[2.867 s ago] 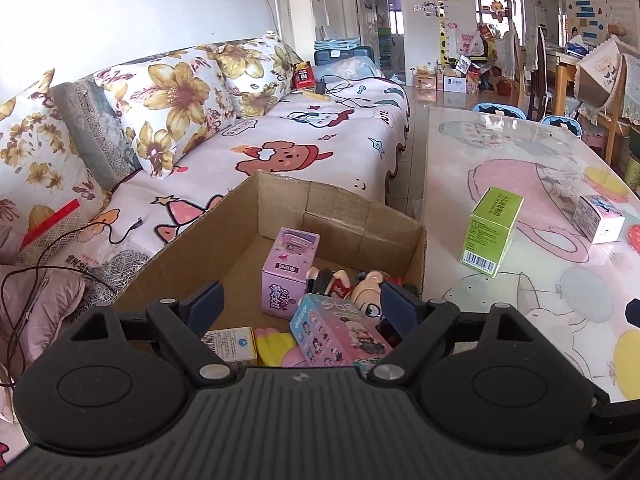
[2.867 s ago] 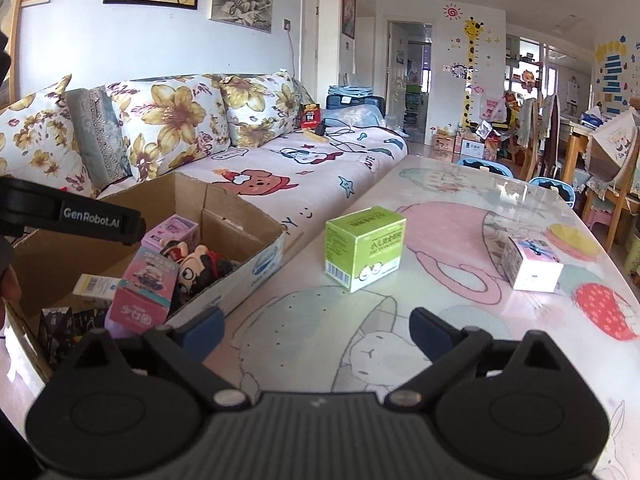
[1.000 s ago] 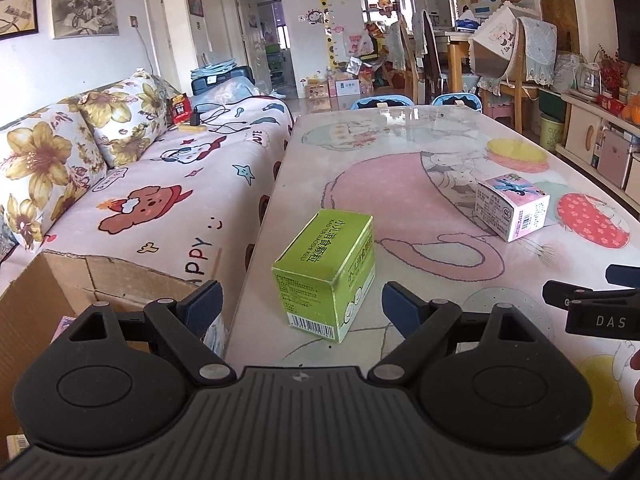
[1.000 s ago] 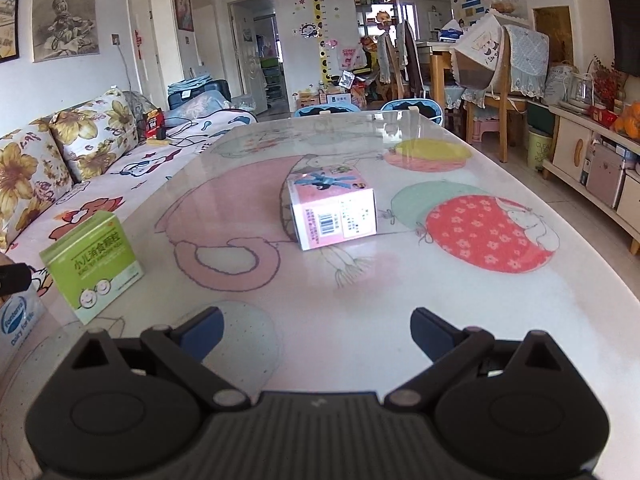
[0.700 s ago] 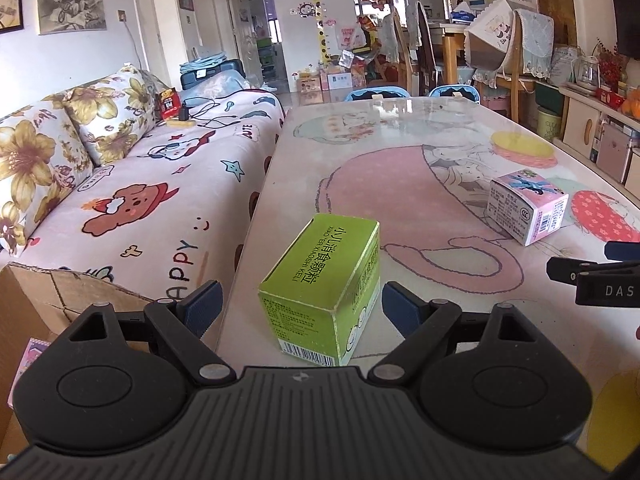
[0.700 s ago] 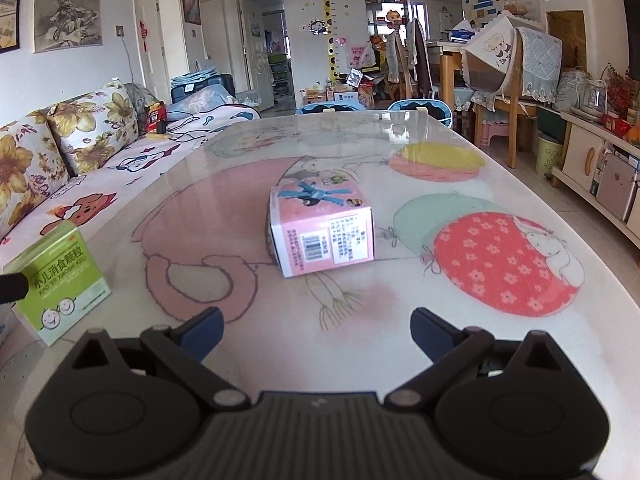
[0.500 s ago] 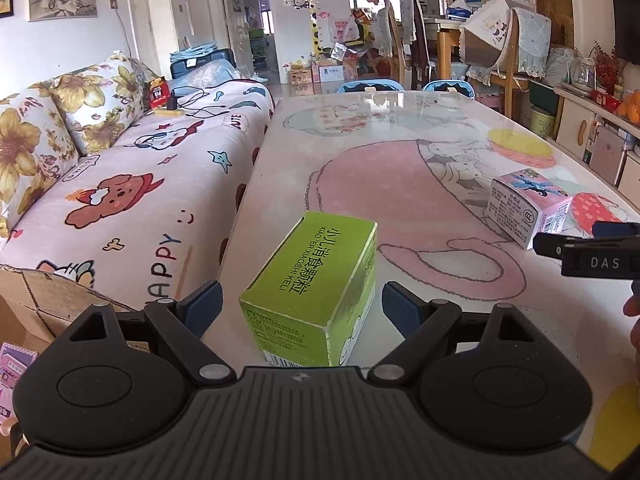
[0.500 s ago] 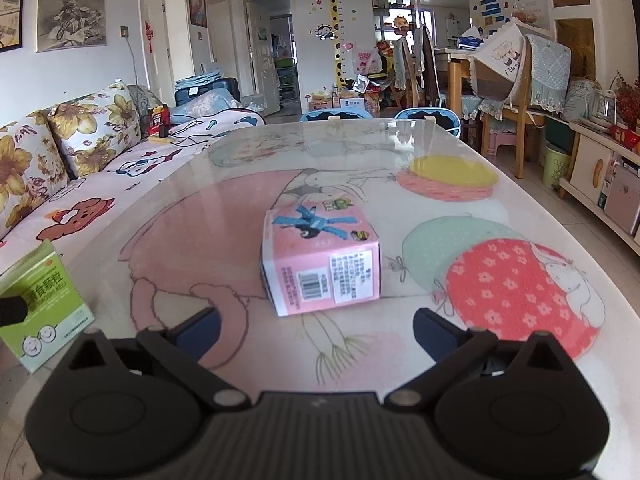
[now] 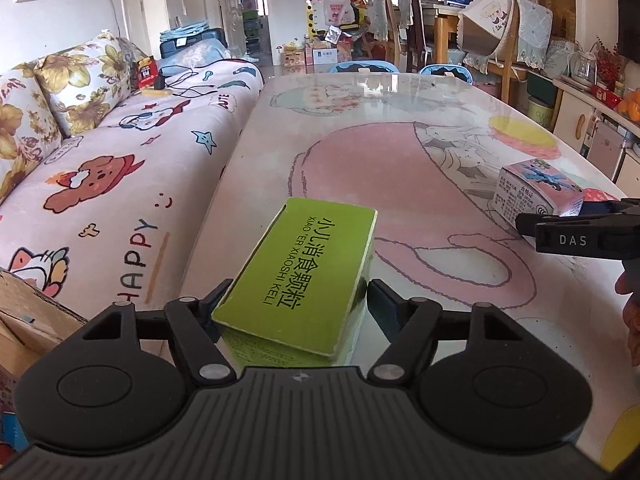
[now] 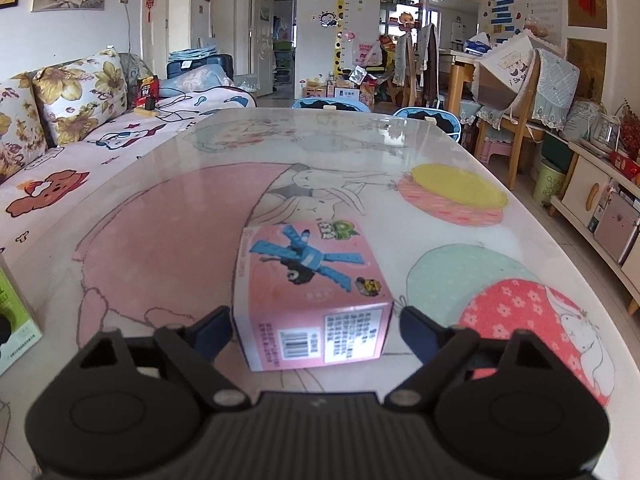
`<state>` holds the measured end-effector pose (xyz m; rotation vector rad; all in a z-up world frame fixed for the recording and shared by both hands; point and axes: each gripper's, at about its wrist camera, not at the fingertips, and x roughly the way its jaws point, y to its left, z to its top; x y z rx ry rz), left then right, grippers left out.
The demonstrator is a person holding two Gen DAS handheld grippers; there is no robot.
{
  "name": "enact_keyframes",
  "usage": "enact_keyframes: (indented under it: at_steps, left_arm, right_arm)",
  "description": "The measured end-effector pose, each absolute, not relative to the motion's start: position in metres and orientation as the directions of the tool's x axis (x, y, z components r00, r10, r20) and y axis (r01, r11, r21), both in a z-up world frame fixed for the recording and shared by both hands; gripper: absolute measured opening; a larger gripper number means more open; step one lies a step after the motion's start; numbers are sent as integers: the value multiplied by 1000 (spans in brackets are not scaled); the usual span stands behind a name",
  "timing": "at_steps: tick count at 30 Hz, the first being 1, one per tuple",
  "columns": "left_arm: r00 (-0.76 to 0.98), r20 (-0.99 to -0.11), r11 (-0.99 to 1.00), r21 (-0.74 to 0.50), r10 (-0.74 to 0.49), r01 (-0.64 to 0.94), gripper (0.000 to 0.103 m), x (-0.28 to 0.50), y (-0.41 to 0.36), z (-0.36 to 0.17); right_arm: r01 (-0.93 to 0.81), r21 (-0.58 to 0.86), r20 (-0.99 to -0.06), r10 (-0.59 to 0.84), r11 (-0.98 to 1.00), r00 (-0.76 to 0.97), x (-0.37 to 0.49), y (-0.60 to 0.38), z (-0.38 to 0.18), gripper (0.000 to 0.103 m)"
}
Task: Organize rigid objects
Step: 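Close the left gripper on the green box while the right gripper grasps the pink-and-white box, then lift and carry the green box and pink-and-white box over the cardboard box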
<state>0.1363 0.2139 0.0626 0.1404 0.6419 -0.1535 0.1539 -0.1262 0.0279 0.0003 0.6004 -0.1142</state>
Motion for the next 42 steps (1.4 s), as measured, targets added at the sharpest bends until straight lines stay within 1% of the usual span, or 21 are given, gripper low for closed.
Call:
enact_keyframes:
  at_steps: [1, 3, 4, 5, 8, 16, 21, 25, 34, 42]
  left_arm:
    - [791, -603, 979, 79, -102, 187, 82, 135, 214, 64]
    - [796, -596, 977, 84, -109, 197, 71, 131, 211, 66]
    - [797, -593, 976, 85, -113, 202, 68, 129, 210, 67]
    - [797, -592, 975, 83, -118, 207, 62, 127, 209, 68]
    - [802, -589, 976, 96, -104, 197, 62, 122, 204, 68]
    - [812, -579, 983, 92, -76, 157, 62, 111, 203, 68]
    - [818, -571, 984, 105, -59, 144, 62, 105, 201, 69]
    - [815, -577, 987, 92, -54, 130, 62, 102, 203, 70]
    - [831, -555, 984, 120, -42, 130, 62, 92, 201, 68]
    - [828, -559, 982, 137, -34, 133, 62, 86, 203, 64]
  right_arm:
    - [110, -34, -562, -110, 993, 820, 154, -126, 28, 74]
    - [107, -32, -551, -107, 994, 827, 152, -126, 29, 73]
    - [103, -32, -545, -104, 994, 832, 152, -125, 30, 72]
    - [101, -34, -538, -104, 994, 836, 150, -125, 31, 72]
    - [102, -60, -516, -118, 993, 848, 148, -120, 32, 71]
    - [82, -85, -516, -114, 993, 849, 133, -111, 32, 71]
    - [71, -78, -518, -101, 994, 850, 113, -107, 32, 71]
    - [52, -95, -514, -94, 994, 853, 96, -101, 33, 71]
    - [12, -97, -513, -60, 995, 856, 61, -87, 32, 71]
    - [-25, -112, -530, -38, 993, 847, 35, -75, 30, 71]
